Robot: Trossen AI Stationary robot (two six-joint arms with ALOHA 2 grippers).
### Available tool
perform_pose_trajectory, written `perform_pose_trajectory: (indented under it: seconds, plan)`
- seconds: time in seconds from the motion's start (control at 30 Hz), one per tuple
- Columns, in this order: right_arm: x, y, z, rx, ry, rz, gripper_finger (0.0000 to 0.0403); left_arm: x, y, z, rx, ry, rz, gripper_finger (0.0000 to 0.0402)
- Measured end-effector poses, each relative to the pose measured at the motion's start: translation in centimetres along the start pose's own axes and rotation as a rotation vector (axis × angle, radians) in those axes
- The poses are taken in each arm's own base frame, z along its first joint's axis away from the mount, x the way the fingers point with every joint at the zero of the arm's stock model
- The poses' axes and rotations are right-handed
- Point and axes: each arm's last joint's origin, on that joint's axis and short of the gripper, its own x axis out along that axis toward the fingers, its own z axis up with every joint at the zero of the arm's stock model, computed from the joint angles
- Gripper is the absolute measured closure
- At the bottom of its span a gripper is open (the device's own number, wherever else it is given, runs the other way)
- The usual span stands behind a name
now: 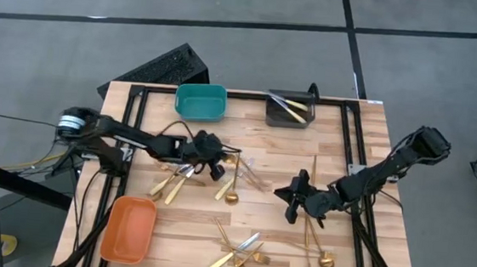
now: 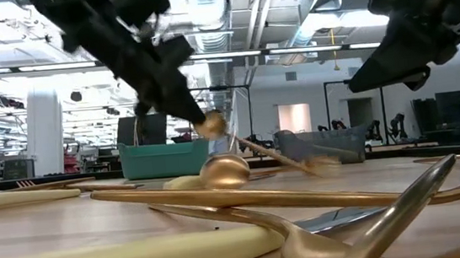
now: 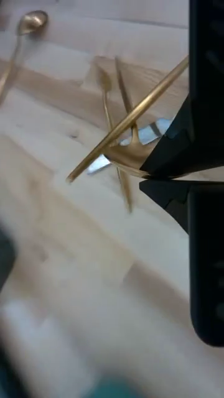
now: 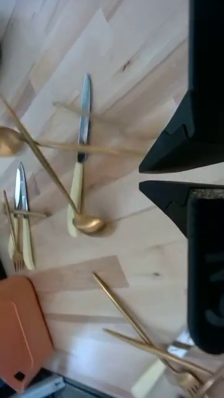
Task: Sort silverware by color (type)
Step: Put the gold spoon into the green bin
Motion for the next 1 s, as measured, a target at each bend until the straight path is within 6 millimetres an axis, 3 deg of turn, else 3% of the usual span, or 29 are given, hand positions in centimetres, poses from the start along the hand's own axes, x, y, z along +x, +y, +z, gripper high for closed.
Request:
perform_pose_trajectory:
  seconds: [0.27,0.47,0.57,0.77,1.0]
  plan:
    - [-0.3,0.4,-0.2,-0.012,-0.001,0.021,0.0346,-6.0,2.7,1.5,-0.019,-0.007,0.106,0.0401]
    - [-0.1,0.3,0.1,0.001,-0.018,0.02,0.0346,-8.8,6.6,3.4,-0.09,-0.166,0.374,0.0401]
    - [-0.2,0.4,0.2,-0.007,-0.029,0.029,0.0346,-9.0,9.1,4.3,-0.133,-0.206,0.474,0.0401]
    - [-1.4,0.3,1.1,0.003,-0.049,0.054,0.0346,-7.8,14.1,4.4,-0.181,-0.097,0.561,0.0401]
    - [-3.6,-0.5,2.3,0.02,-0.109,0.024,0.0346,-7.6,17.4,4.1,-0.243,-0.046,0.644,0.0401]
